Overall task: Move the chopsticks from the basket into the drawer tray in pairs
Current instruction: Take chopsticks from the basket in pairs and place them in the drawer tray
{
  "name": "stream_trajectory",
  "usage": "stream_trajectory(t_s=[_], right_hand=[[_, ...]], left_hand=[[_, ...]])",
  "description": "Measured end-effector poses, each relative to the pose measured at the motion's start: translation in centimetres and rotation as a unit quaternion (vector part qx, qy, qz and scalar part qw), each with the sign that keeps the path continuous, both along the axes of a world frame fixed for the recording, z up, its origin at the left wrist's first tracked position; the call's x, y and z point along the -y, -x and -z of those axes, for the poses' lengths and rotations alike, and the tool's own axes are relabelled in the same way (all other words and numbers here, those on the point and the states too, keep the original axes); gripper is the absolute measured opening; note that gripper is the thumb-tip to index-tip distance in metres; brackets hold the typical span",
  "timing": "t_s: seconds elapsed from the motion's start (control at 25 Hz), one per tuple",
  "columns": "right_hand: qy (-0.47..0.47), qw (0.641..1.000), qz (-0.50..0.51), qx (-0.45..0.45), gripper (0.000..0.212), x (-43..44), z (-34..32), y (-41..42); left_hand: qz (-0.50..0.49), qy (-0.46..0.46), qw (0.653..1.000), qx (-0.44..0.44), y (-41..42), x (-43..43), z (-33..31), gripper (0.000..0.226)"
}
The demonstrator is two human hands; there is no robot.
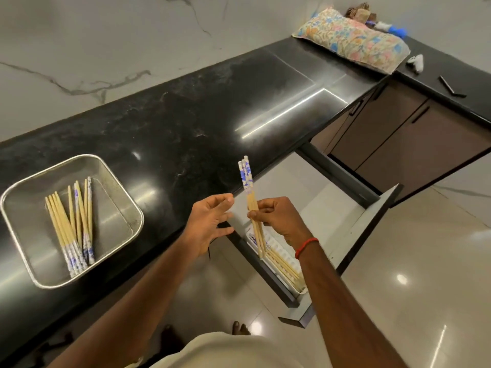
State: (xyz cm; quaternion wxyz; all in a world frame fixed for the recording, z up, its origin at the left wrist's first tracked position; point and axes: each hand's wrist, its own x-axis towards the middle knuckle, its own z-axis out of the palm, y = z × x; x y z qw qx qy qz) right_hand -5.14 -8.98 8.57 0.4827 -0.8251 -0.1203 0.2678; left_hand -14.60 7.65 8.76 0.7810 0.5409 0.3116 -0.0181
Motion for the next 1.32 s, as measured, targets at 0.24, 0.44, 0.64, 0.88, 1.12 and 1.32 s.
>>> stream_trajectory(t_s=[0.24,0.44,0.64,0.88,1.12,1.32], right_hand=[[0.079,0.996,0.045,0.007,0.021,5.2,5.0,-2.1],[0.194,0.978,0.0,0.072,0.005,7.5,8.9,-2.9],[0.321,0.939,-0.046,0.115,0.022,8.4,12.6,-2.2],[0.417,0.882,-0.125,0.182,0.014,8.3,15.2,-1.3],[0.447,0.849,-0.189,0.208,0.02,7.9,17.0,-0.7],[0.454,0.843,-0.205,0.204,0.02,8.3,18.4,-0.3]], left_hand=[[-0.045,0.0,0.998,-0.05,1.1,1.2,2.6,0.015],[-0.043,-0.023,0.996,-0.077,1.8,2.8,3.5,0.018],[-0.052,-0.034,0.993,-0.098,1.7,3.8,3.3,0.022],[-0.054,-0.046,0.991,-0.111,2.1,4.7,4.0,0.021],[-0.057,-0.046,0.989,-0.126,2.7,5.0,4.9,0.021],[-0.047,-0.06,0.989,-0.129,3.0,4.9,5.3,0.021]])
